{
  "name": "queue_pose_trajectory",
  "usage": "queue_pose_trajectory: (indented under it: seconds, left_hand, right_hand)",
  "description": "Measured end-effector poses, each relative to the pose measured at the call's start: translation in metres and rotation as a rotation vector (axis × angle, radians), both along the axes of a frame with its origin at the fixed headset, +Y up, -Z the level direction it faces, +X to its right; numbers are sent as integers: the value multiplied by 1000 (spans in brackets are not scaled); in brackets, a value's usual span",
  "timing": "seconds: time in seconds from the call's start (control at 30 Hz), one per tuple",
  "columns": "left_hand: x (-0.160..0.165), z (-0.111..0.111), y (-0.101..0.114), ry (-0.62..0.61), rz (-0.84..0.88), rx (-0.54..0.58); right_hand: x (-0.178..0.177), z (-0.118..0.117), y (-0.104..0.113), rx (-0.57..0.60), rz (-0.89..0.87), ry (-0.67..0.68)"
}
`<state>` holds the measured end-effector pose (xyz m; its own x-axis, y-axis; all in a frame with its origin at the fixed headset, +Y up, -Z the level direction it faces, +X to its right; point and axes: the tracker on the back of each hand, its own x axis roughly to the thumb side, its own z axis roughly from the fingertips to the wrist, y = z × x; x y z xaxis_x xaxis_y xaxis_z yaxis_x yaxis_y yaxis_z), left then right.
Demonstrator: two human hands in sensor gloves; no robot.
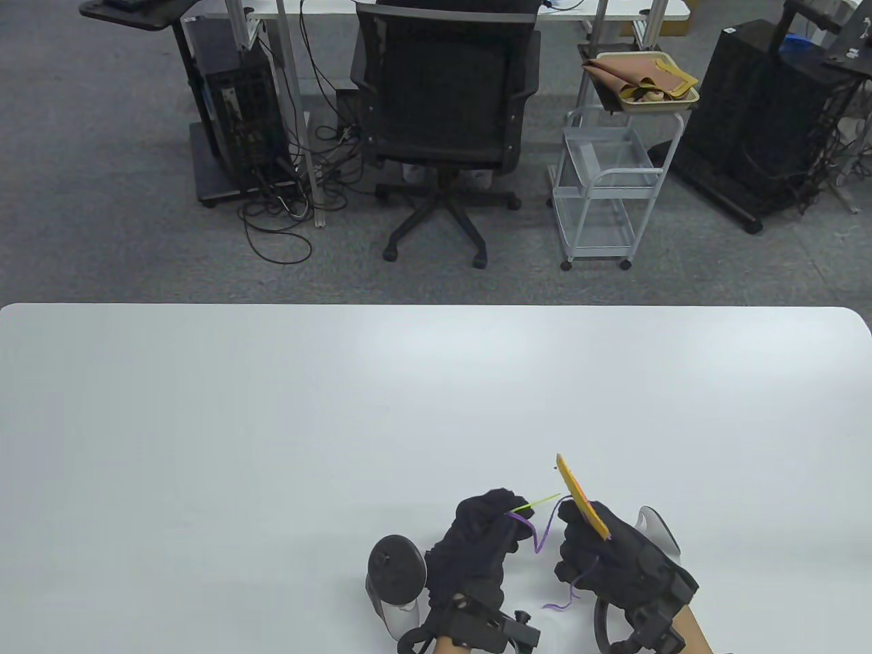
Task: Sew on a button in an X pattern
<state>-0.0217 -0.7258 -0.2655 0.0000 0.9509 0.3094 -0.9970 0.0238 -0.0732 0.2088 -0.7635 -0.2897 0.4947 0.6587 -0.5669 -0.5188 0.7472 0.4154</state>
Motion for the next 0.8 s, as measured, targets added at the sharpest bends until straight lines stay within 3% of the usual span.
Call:
queue_pose_trajectory:
  seconds: [0.8]
  left_hand:
    - [6, -1, -3, -67, 51, -41]
  right_hand:
    - [-7, 3, -2, 9, -12, 63]
